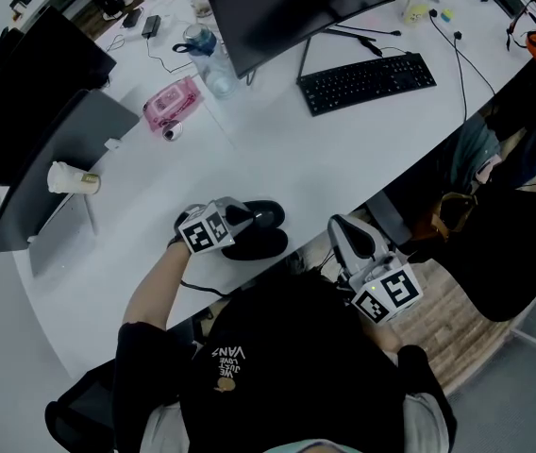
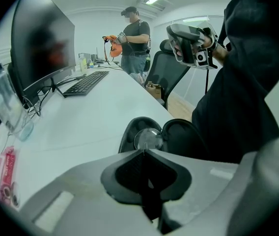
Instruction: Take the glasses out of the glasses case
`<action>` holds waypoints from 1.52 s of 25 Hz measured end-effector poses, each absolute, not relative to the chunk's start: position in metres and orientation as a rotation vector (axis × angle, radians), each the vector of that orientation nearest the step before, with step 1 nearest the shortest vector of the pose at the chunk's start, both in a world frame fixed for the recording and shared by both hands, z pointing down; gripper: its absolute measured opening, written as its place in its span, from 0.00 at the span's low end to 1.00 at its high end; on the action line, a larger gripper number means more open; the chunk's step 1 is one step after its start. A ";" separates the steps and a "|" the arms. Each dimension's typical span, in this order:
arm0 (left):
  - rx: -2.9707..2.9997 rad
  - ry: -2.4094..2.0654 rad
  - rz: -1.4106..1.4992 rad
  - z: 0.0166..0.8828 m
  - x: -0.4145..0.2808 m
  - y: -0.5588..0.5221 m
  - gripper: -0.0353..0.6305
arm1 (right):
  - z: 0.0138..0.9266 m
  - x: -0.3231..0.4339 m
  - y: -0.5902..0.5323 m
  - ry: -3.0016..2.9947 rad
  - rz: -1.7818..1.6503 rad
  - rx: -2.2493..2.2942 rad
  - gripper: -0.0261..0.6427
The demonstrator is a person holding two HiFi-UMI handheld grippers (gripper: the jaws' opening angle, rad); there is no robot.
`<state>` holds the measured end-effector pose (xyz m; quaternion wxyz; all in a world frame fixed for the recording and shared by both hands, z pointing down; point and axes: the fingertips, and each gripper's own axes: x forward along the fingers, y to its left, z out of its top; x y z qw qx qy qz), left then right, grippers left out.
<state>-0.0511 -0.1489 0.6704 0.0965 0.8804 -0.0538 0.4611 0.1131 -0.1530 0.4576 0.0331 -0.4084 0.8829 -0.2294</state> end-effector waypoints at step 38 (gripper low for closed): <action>2.726 -0.376 1.253 0.618 -0.066 -0.148 0.07 | 0.437 0.089 -0.112 2.731 -0.654 -1.241 0.04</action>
